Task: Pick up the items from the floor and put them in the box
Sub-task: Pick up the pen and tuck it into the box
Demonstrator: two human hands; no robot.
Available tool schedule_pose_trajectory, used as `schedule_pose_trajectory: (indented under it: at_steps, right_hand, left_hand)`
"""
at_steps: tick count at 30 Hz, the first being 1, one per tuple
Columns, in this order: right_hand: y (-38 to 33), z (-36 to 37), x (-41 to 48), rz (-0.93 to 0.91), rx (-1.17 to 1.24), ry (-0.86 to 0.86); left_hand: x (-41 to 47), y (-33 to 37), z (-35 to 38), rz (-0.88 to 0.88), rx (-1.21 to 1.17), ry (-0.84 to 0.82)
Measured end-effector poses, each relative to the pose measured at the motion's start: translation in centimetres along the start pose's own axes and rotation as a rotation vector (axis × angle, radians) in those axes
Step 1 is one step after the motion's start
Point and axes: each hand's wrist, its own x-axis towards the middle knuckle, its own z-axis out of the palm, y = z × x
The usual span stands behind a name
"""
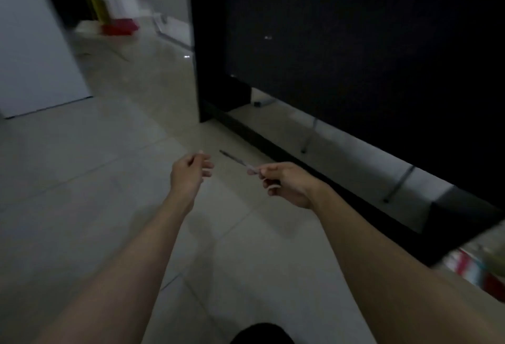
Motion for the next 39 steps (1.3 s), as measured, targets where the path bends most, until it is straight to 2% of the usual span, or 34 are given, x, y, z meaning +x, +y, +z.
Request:
schedule_pose_trajectory:
  at_steps: [6,10,14,17,20,23,25,30,34,39]
  right_hand:
    - [4.2,-16.0,-12.1,0.059,0.059,0.214]
    - [7.6,-23.9,-20.7,0.089,0.084,0.327]
    - [11.6,-29.3,-28.4,0.101,0.164,0.412]
    - [15.4,-32.4,-32.4,0.125,0.215,0.564]
    - [20.2,-35.2,-34.5,0.164,0.237,0.763]
    - [24.6,-37.5,-34.7,0.184,0.266,0.836]
    - [26.6,-38.9,-34.0,0.181,0.275,0.862]
    - [29.2,-42.1,-30.7,0.114,0.292,0.884]
    - [30.2,-44.8,-27.6,0.106,0.308,0.918]
    - [31.0,-47.9,-23.2,0.187,0.212,0.991]
  left_hand:
    - [-9.1,0.2,17.9,-0.027,0.006,-0.377]
    - [-16.2,-0.3,27.9,0.005,0.129,-0.666]
    - [-23.0,-1.6,36.0,0.134,0.342,-0.982]
    - [-27.2,-4.5,40.6,0.362,0.569,-1.146]
    - [-29.9,-8.7,44.0,0.632,0.841,-1.195]
    - [-31.3,-12.6,46.7,0.781,0.91,-1.246]
    - [-31.3,-14.9,48.5,0.822,0.966,-1.269]
    - [-30.1,-19.2,52.0,0.783,1.236,-1.302]
    - [-29.1,-19.7,53.6,0.877,1.203,-1.289]
    - [-27.6,-19.0,54.3,1.029,1.252,-1.386]
